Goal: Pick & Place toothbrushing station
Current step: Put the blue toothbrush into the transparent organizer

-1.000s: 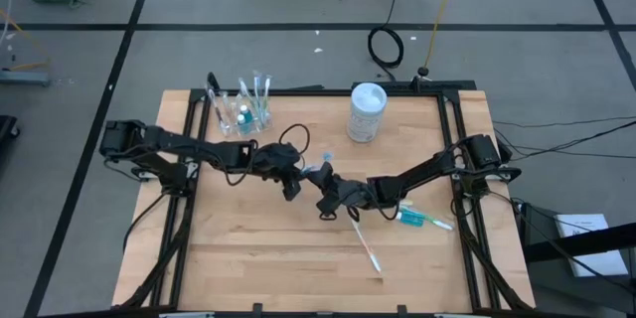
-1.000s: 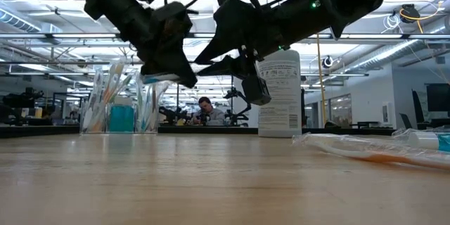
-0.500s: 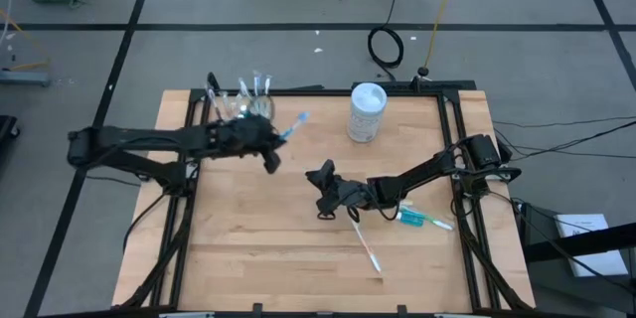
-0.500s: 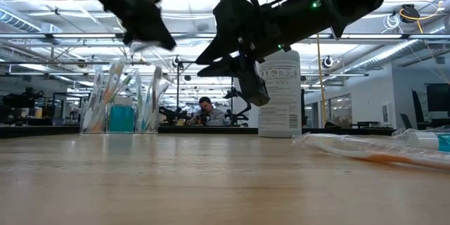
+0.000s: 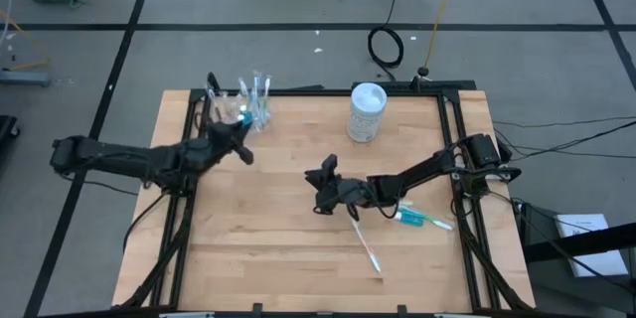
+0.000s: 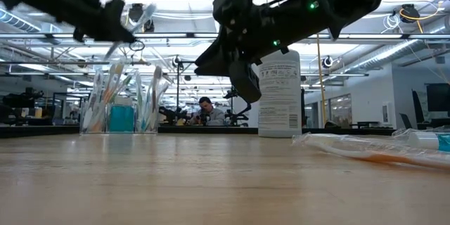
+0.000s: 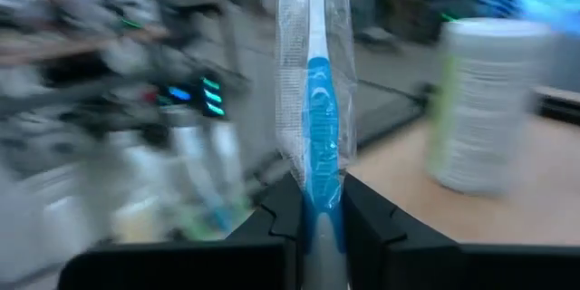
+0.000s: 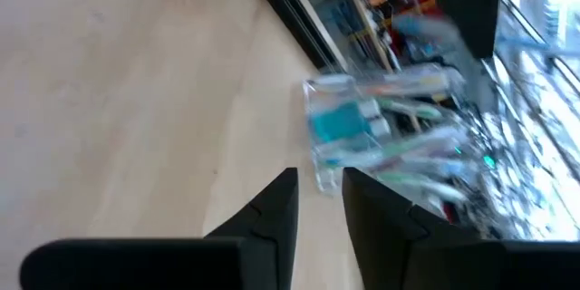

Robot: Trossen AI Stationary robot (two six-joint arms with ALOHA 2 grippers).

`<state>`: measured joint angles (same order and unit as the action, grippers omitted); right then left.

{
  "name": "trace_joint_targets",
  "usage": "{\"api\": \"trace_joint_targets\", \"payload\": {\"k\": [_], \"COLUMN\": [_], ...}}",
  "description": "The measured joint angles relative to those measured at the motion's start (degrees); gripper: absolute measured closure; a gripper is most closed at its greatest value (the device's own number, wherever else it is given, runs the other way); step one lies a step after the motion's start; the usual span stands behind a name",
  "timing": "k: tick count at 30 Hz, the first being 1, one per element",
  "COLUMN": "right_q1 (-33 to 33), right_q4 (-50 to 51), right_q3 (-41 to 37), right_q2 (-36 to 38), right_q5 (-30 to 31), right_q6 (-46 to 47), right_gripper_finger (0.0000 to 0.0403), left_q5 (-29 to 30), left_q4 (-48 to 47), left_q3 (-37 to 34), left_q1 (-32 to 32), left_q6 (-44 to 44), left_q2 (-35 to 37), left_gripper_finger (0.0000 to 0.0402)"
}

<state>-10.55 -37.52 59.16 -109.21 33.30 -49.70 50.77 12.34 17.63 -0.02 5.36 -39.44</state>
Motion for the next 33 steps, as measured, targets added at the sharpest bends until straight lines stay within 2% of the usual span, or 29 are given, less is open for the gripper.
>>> {"api": "trace_joint_targets", "payload": {"k": [4,7,9,16,22,28,33], "right_q1": [0.44,0.42,0.44,1.91,4.28,5.99,6.76], "right_q4": [-0.85,-1.76,-2.16,-5.32,-7.94,-8.17,-8.15], "right_q3": [0.0,0.0,0.0,-0.02,0.0,0.0,0.0], "right_q2": [0.0,0.0,0.02,0.07,0.07,0.07,0.07], "right_q5": [-9.24,-15.62,-18.24,-20.58,-24.56,-29.02,-29.05], "right_q6": [0.61,-1.07,-3.76,-9.19,-11.01,-11.75,-15.36], "right_gripper_finger": [0.0323,0.0324,0.0324,0.0323,0.0323,0.0323,0.0323], "left_q5": [12.38,19.4,18.17,13.62,5.11,4.7,4.32], "left_q4": [19.92,25.61,27.22,30.25,29.05,31.42,38.89], "left_q3": [-9.77,-14.44,-15.81,-16.22,-16.2,-16.2,-16.2], "left_q1": [2.52,6.08,8.76,20.54,29.66,34.16,34.95], "left_q6": [-2.11,-2.13,-1.71,-1.01,3.5,10.06,9.11], "left_q2": [-1.15,-1.47,-1.37,-2.68,-6.6,-13.75,-19.99], "left_gripper_finger": [0.0363,0.0357,0.0356,0.0353,0.0352,0.0351,0.0351]}}
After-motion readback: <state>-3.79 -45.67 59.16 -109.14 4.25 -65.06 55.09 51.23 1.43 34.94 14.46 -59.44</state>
